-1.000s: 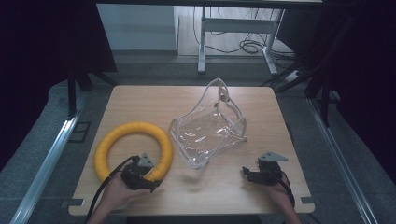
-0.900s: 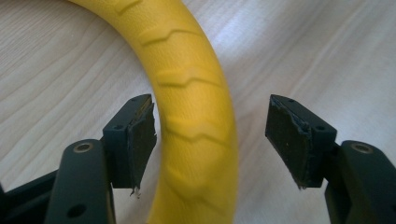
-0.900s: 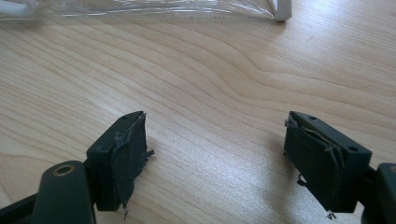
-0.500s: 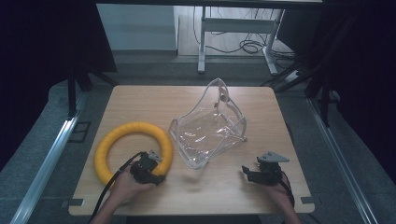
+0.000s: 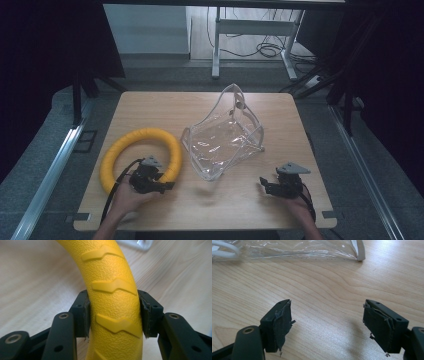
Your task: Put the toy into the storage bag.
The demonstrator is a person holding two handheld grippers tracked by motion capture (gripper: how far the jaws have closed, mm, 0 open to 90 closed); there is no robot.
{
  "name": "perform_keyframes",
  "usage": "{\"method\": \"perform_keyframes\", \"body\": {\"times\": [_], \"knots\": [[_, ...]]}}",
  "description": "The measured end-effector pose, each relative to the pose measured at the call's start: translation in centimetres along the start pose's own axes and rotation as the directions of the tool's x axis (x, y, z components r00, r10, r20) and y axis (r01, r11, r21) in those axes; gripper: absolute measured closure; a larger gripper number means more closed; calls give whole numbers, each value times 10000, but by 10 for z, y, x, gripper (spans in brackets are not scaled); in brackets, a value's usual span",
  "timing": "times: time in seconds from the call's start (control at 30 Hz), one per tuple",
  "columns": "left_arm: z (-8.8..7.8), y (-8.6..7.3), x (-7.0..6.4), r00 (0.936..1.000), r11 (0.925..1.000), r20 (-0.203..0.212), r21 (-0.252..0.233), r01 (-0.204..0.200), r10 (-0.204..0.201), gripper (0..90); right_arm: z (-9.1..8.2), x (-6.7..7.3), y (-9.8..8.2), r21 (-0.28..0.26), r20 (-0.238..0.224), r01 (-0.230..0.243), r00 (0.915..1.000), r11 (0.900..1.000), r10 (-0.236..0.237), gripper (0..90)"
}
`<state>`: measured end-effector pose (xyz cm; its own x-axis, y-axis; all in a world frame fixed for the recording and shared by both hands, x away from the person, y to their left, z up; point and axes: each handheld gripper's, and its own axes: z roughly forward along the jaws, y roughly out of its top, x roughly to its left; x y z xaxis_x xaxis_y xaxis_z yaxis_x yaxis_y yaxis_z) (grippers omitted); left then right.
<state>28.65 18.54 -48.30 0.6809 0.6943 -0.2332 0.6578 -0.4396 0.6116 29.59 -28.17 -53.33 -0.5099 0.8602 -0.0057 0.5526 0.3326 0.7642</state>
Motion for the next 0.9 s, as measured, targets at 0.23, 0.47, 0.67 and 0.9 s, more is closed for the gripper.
{"method": "perform_keyframes", "body": {"times": [0.23, 0.47, 0.67, 0.9], "knots": [[-47, -1, 6, 9997, 9796, 191, -2002, 188, -153, 509, 0, 1, 1, -23, 58, 51, 10000, 10000, -51, 233], [-82, 2, 5, 9989, 9457, -366, -3227, -386, 283, 511, 1, 0, 0, 16, 119, 1, 9999, 10000, -1, 234], [-106, 6, 1, 9985, 9069, -150, -4178, -542, 528, 513, 1, 0, 0, 43, 124, 20, 9999, 10000, -21, 234], [-123, 19, -11, 9938, 8831, -363, -4562, -1097, 1047, 513, 2, -1, -1, 33, 150, 24, 9999, 10000, -24, 234]]}}
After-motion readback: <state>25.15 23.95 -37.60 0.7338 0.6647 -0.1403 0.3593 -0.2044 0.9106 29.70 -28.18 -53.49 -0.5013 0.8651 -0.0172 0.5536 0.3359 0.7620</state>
